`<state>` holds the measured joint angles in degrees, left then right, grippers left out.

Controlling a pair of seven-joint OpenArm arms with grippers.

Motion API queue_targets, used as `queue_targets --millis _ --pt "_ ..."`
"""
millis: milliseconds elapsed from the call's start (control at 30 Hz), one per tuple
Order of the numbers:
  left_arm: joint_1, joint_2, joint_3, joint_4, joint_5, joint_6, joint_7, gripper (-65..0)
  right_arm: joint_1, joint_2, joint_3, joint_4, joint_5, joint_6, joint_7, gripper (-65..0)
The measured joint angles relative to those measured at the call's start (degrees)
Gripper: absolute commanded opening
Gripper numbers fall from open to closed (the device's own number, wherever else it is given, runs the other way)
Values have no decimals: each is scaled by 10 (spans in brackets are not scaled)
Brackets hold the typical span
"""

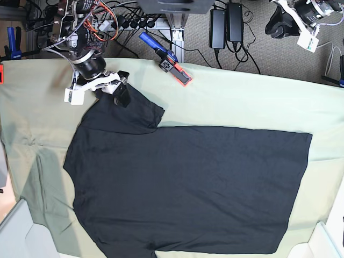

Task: Fold the T-shirt properly
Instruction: 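Move the right gripper to the shirt's sleeve-shoulder corner and grasp it, then move the left gripper to the shirt's hem corner and grasp it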

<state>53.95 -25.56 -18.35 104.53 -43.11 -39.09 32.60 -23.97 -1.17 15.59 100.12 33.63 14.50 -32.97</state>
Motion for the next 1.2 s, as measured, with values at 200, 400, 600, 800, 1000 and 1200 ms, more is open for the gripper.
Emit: queue_targets --millis 200,400,600,800,1000,1200 --pt "0 0 -28 0 -19 0 2 -467 0 -2 -2 1 -70 0 35 -261" --pt "-2 -23 -78 14 -57 0 9 -328 4 -1 -2 -3 -97 0 32 -650" --pt "-24 -63 -110 22 -79 -1 20 -318 15 -3 -2 -3 -106 0 27 -650" --pt "-110 -98 -107 6 -70 -2 19 -318 16 -3 -2 -3 -110 0 27 -650" --pt "-229 -110 -37 -106 -67 -3 22 -318 16 -3 -2 -3 -110 0 27 -650" --pt "-367 -106 41 -233 -53 -3 20 -318 16 -3 -2 -3 -119 0 28 -650"
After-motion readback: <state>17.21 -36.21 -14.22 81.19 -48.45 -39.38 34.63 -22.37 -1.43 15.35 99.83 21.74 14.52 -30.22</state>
